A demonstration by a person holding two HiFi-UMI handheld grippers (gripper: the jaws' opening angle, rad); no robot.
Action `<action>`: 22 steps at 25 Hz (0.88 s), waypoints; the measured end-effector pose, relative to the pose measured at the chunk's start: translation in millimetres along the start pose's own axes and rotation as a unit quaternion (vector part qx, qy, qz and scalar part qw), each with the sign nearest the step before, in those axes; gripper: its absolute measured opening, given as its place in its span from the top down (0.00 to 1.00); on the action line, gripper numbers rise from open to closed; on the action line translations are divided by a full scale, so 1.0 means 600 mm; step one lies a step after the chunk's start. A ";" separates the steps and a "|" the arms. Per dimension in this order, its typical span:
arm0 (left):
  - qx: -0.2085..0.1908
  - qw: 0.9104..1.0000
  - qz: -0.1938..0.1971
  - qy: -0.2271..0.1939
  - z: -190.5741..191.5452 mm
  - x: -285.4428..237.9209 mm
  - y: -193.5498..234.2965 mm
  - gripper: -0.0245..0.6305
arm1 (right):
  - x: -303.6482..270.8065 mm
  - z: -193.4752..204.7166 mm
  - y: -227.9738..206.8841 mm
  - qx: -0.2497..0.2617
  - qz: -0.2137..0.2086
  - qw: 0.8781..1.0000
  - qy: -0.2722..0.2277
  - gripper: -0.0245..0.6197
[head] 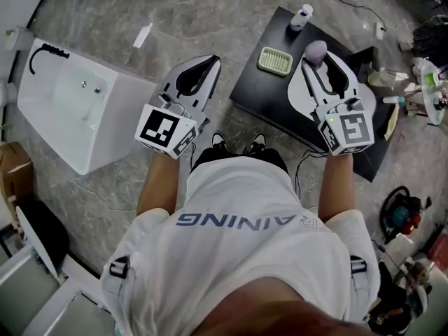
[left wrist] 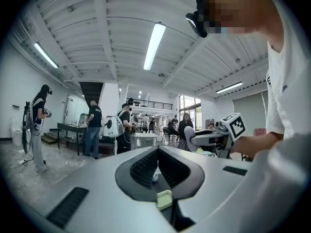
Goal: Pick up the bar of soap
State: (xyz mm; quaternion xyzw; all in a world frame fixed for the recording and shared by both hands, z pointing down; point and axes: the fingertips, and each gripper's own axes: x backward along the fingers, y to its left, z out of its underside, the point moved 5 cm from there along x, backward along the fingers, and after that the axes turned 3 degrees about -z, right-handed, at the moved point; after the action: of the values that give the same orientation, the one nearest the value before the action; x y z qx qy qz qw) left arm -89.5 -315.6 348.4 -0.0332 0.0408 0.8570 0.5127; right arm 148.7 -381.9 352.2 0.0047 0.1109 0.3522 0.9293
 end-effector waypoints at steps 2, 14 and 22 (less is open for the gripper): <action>-0.006 1.000 0.007 -0.008 -0.011 -0.001 -0.007 0.95 | 0.024 -0.018 0.003 0.006 0.009 1.000 -0.021 0.68; -0.017 0.999 0.017 -0.029 -0.046 0.019 -0.034 0.95 | 0.102 -0.063 0.019 -0.001 0.044 0.996 -0.083 0.68; -0.021 0.999 0.013 -0.030 -0.045 0.027 -0.036 0.95 | 0.099 -0.064 0.021 -0.028 0.031 0.994 -0.101 0.68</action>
State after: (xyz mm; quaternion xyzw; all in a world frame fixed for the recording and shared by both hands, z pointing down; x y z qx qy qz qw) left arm -78.0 -293.8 319.2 -0.0173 0.0076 0.8647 0.5019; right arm 175.9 -336.1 303.5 0.0173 0.0066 0.3811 0.9243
